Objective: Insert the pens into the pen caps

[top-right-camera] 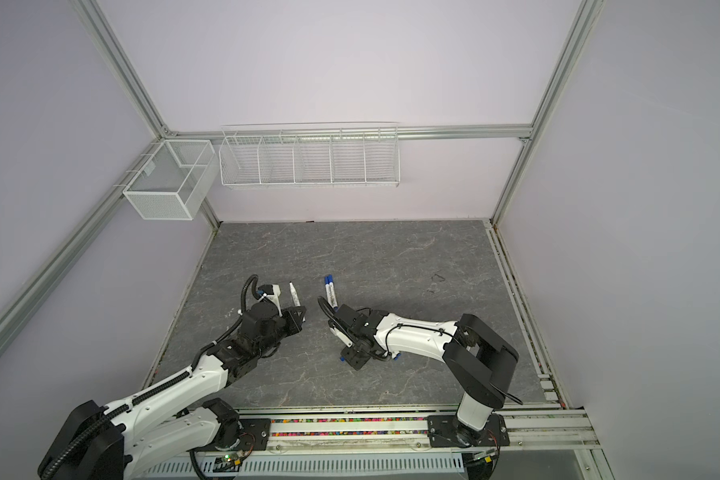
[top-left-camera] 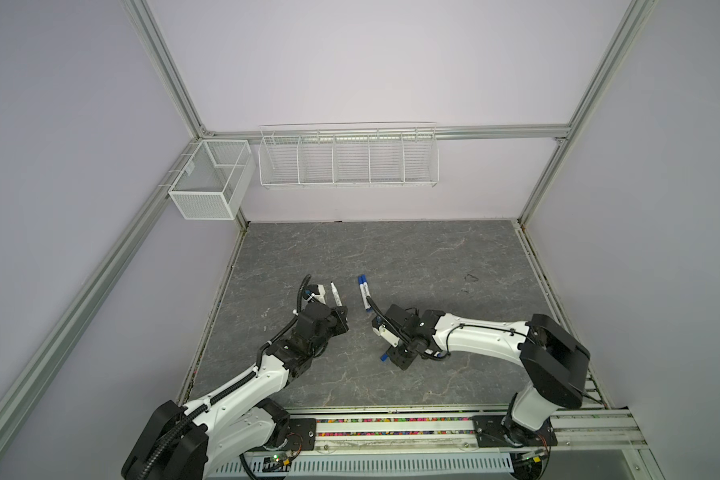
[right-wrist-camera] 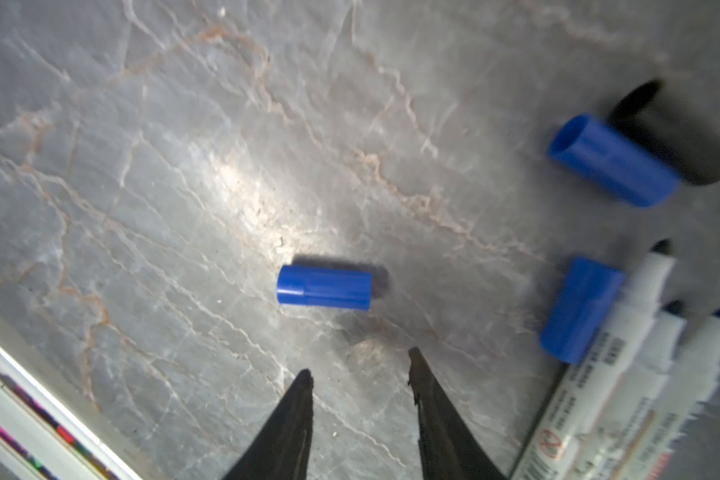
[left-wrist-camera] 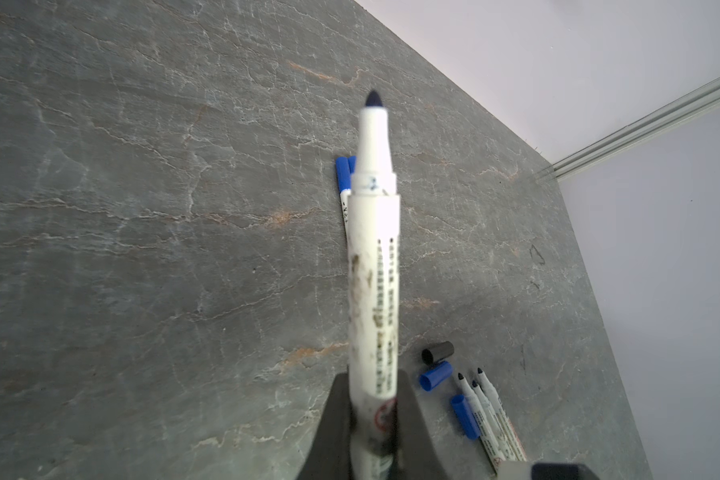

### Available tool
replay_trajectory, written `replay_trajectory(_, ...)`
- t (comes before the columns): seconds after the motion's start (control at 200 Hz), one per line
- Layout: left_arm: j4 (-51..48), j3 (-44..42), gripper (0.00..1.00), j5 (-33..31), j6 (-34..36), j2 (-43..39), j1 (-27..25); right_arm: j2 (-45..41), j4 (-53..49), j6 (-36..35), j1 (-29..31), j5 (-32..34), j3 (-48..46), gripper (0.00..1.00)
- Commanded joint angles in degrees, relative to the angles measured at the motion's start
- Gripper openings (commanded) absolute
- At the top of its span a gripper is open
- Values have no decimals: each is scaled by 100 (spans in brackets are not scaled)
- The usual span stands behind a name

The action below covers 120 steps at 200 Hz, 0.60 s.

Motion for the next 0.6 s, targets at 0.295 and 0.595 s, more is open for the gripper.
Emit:
replay_trajectory(0.295, 87, -85, 0, -70, -14, -28, 26, 587, 328, 368, 14, -443, 298, 48)
replay_trajectory(0.595, 26, -152, 0, -109, 9, -163, 26, 1047, 156, 432, 60, -286, 827, 52)
